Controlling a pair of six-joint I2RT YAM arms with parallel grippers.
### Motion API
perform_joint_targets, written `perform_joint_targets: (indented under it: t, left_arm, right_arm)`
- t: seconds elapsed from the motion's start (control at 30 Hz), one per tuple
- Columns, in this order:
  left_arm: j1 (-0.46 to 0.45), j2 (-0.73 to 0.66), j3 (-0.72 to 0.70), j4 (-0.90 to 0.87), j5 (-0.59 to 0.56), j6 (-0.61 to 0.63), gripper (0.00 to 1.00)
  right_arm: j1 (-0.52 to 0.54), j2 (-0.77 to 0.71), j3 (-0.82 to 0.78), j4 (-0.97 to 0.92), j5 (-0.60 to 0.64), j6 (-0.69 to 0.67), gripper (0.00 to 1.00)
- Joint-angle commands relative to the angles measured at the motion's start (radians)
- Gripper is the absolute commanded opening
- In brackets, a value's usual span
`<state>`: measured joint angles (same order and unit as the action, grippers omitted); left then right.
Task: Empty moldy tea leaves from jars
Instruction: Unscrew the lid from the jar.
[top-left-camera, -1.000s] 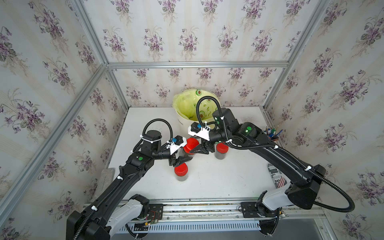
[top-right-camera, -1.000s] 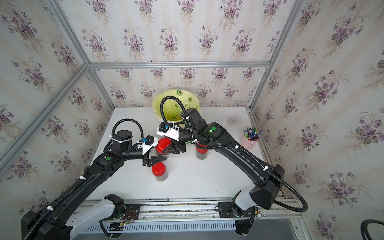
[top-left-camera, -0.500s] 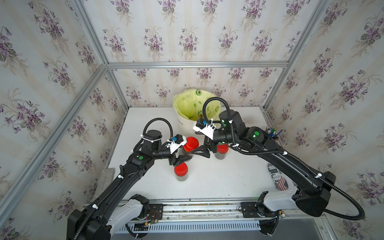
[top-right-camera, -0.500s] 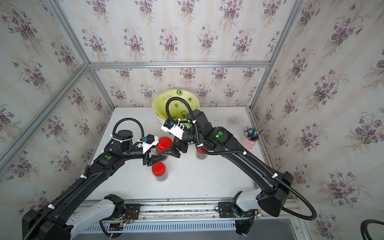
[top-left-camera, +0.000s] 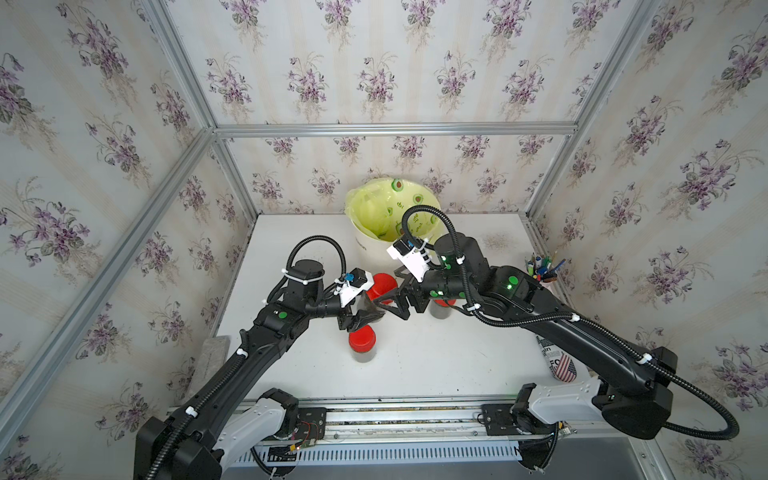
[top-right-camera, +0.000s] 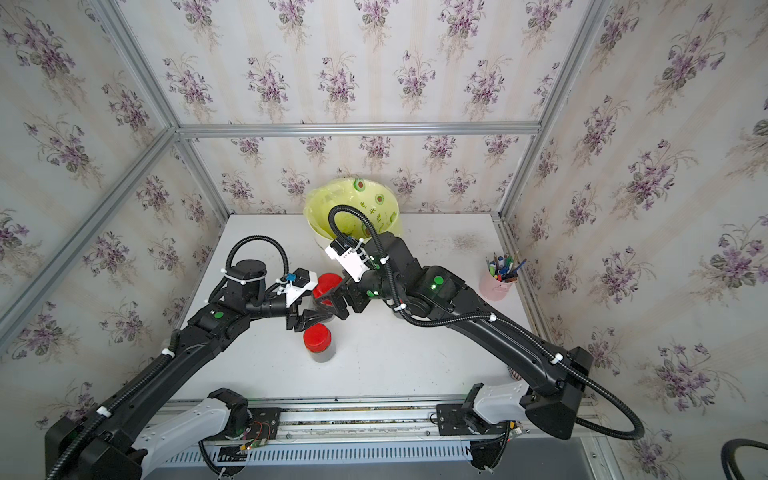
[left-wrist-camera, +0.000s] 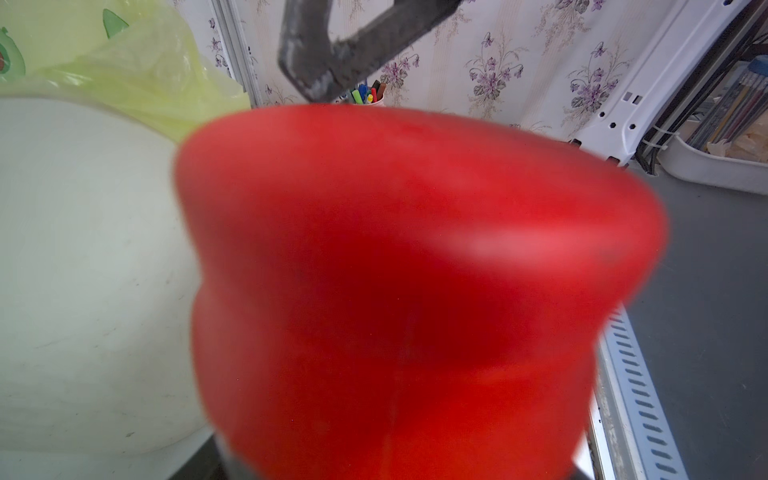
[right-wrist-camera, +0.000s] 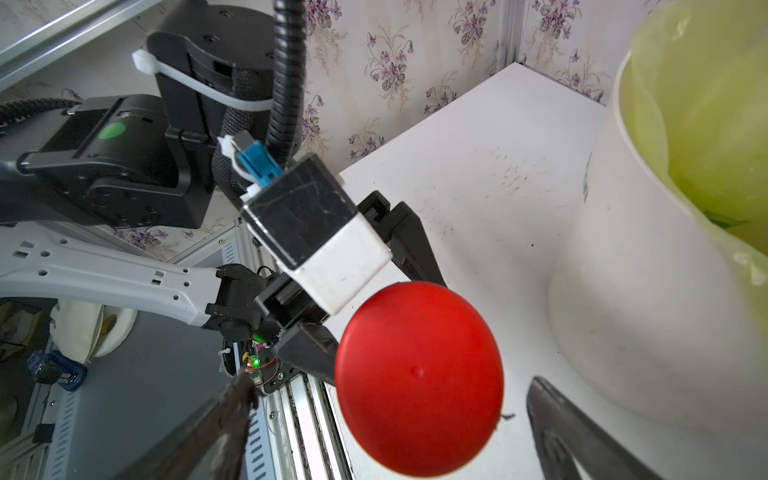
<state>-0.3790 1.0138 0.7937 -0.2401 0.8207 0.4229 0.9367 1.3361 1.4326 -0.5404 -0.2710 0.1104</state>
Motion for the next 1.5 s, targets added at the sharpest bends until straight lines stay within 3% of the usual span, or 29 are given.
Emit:
perform_joint_targets:
  t: [0.0, 0.53, 0.93, 1.2, 1.47]
  left_arm:
    - [0.002, -0.001, 0.012, 0.019, 0.014, -0.001, 0.46]
    - [0.002, 0.002, 0.011, 0.019, 0.020, 0.001, 0.46]
    - [0.002, 0.002, 0.011, 0.019, 0.020, 0.001, 0.46]
    - [0.002, 0.002, 0.012, 0.019, 0.027, 0.002, 0.46]
    - [0.002, -0.004, 0.012, 0.016, 0.042, 0.003, 0.46]
  right_arm:
    - [0.004, 0.008, -0.003, 0.010, 0.074, 0.074, 1.00]
    - [0.026, 0.056, 0.025, 0.014, 0.112, 0.088, 0.90]
    - [0.030, 0.080, 0.051, -0.022, 0.119, 0.055, 0.68]
    - [0.031, 0.086, 0.069, -0.060, 0.108, -0.004, 0.58]
    - [0.028, 0.093, 0.085, -0.082, 0.043, -0.149, 0.49]
